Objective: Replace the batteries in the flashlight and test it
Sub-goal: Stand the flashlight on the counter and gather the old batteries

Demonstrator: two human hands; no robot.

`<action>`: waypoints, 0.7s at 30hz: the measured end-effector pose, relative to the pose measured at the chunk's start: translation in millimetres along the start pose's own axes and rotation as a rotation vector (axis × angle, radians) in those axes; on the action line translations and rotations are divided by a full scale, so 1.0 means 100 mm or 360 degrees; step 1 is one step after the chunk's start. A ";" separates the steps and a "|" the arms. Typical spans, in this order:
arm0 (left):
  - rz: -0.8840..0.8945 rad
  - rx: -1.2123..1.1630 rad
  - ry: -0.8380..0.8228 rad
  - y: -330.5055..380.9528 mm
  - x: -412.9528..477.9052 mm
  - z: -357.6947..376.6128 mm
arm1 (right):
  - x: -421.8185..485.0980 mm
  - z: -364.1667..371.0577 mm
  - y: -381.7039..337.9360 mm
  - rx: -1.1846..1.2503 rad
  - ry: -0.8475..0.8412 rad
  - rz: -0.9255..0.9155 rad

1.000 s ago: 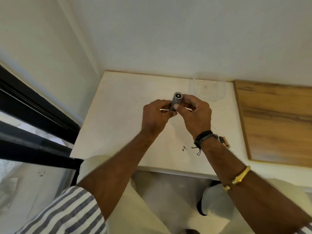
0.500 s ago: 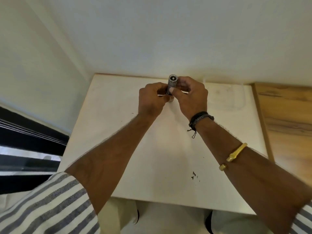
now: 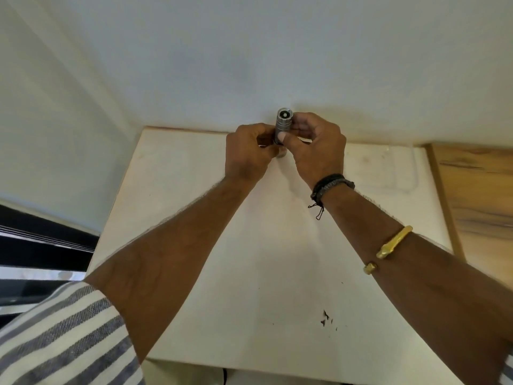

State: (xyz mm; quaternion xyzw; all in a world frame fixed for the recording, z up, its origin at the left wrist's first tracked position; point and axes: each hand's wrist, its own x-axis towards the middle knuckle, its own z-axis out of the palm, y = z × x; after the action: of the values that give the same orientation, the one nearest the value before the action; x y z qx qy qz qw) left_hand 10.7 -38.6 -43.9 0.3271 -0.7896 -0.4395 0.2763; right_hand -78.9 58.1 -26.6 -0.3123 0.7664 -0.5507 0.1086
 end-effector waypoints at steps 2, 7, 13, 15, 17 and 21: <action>0.0005 -0.0003 0.0011 0.00 0.05 0.00 | 0.05 0.01 0.00 0.0004 0.0008 -0.0001; -0.0004 0.0012 0.0026 -0.02 0.13 0.01 | 0.13 0.05 -0.01 0.0014 0.0037 -0.0001; -0.0054 0.0012 0.0018 0.02 0.14 0.04 | 0.16 0.05 -0.01 0.0008 0.0044 0.0003; -0.0118 0.0009 0.0062 0.03 0.11 0.03 | 0.13 0.02 -0.01 0.0007 0.0060 0.0031; -0.0193 -0.0010 0.0173 0.06 0.03 0.00 | 0.07 -0.04 -0.03 0.0002 0.0102 0.0063; -0.0180 -0.0024 0.0314 0.21 -0.25 -0.08 | -0.12 -0.23 -0.12 0.0030 0.0198 0.0077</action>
State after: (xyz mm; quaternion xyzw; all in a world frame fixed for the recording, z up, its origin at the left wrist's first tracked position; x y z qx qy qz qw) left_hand 26.8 -16.0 -25.5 0.4106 -0.7355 -0.4261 0.3299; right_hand -76.7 80.7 -9.1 -0.2578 0.7737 -0.5736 0.0770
